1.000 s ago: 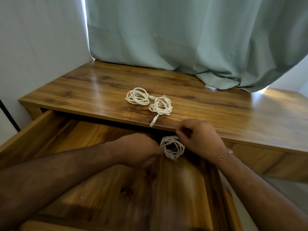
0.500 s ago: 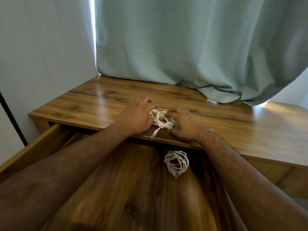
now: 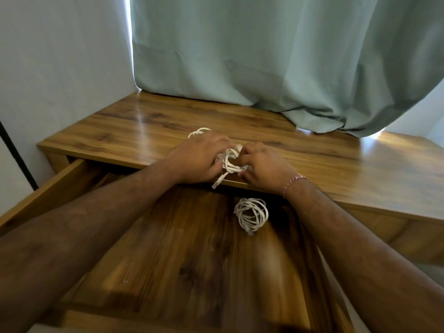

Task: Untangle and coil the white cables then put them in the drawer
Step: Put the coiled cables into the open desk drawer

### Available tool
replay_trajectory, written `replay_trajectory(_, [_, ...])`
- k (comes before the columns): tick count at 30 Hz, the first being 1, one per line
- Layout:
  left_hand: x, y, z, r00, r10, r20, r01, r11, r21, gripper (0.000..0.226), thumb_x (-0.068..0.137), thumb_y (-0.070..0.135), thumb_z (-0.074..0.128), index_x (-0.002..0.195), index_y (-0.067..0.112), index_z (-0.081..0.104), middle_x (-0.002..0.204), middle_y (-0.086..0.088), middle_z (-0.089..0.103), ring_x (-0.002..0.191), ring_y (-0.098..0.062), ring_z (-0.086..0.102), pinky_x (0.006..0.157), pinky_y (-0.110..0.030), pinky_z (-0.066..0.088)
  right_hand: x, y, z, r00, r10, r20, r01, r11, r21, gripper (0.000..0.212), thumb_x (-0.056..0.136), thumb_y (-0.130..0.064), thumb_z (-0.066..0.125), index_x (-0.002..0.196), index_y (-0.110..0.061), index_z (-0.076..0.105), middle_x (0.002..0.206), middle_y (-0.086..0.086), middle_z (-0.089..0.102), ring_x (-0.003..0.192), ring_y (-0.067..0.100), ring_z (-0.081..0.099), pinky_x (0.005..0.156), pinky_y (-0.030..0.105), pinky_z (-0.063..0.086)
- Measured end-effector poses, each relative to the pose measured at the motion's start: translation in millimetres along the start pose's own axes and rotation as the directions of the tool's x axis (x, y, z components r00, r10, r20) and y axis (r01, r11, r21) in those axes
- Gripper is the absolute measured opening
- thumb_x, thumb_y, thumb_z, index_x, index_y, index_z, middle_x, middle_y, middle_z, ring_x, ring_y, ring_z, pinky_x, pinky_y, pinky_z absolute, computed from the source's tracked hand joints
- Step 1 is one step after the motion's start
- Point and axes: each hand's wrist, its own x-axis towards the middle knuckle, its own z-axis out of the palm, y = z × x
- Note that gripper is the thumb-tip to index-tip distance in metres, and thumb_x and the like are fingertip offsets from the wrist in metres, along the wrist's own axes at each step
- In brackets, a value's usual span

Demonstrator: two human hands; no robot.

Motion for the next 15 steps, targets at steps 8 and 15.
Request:
replay_trajectory(8, [-37.0, 41.8, -4.0, 0.884, 0.466, 0.024, -0.464, 0.883, -0.064, 0.035, 0.101, 0.034, 0.063, 0.131, 0.016, 0.070, 0.136, -0.004, 0.066, 0.123, -0.022, 0.060, 0.101, -0.033, 0.046, -94.4, -30.5, -34.9, 0.989, -0.097, 0.110, 0.100, 0.995, -0.026, 0.029, 0.091, -0.046, 0.057, 0.116, -0.037, 0.070, 0.114, -0.012, 0.061, 0.106, 0.010, 0.056, 0.088, 0.032, 0.052])
replay_trajectory(15, [-71.7, 82.7, 16.9, 0.720, 0.668, 0.191, -0.666, 0.741, -0.081, 0.026, 0.101, 0.034, 0.060, 0.123, 0.021, 0.066, 0.127, -0.002, 0.063, 0.106, -0.020, 0.063, 0.076, -0.038, 0.053, -162.6, -71.0, -15.1, 0.951, -0.169, 0.259, 0.160, 0.986, 0.055, 0.025, 0.098, -0.048, 0.053, 0.119, -0.040, 0.065, 0.118, -0.017, 0.058, 0.107, 0.005, 0.056, 0.095, 0.032, 0.051])
